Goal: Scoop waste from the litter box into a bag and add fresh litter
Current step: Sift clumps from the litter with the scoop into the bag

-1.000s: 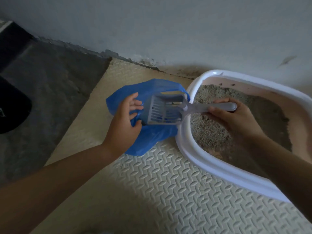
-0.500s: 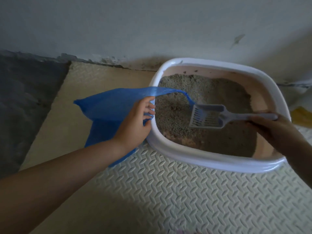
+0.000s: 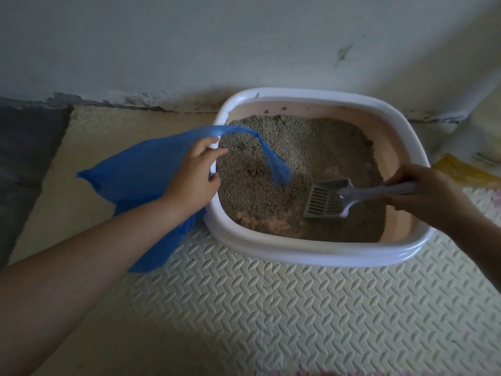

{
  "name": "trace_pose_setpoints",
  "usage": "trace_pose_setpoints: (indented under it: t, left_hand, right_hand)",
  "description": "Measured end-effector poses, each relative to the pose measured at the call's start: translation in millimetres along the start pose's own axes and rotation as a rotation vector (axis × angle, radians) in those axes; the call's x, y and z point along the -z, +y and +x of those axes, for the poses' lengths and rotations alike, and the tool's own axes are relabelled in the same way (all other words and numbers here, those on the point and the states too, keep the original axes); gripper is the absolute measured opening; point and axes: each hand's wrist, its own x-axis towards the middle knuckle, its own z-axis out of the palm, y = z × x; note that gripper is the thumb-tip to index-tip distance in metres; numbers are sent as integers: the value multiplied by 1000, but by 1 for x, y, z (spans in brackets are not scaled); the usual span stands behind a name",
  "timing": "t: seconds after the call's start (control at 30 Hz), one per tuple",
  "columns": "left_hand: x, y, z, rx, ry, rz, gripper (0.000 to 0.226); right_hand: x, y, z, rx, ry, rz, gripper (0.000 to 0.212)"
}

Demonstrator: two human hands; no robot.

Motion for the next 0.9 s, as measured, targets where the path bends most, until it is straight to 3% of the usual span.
trace_pose_setpoints:
  t: [0.2,0.3,0.37,0.57,0.7,0.9]
  left_hand:
    - [14,-6,32,-32,64,210,40]
    - [21,-6,47,-70,-51,348,50]
    - [21,-5,53,-98,-95,334,46]
    - [18,-4,60,-154,-23,202,30]
    - [23,-7,59,-50,164,140,6]
    - [38,-26,49,156,268,66,37]
  right_hand:
    - [-15,-6,-1,72,-21,-232,21]
    - [-17,-8,0,94,-28,-197,18]
    - [-18,-4,0,91,-30,-161,18]
    - [-25,11,-1,81,-42,-120,17]
    - [-24,15,-2,65,-78,-93,19]
    - [-28,10,-1,116,-73,-64,21]
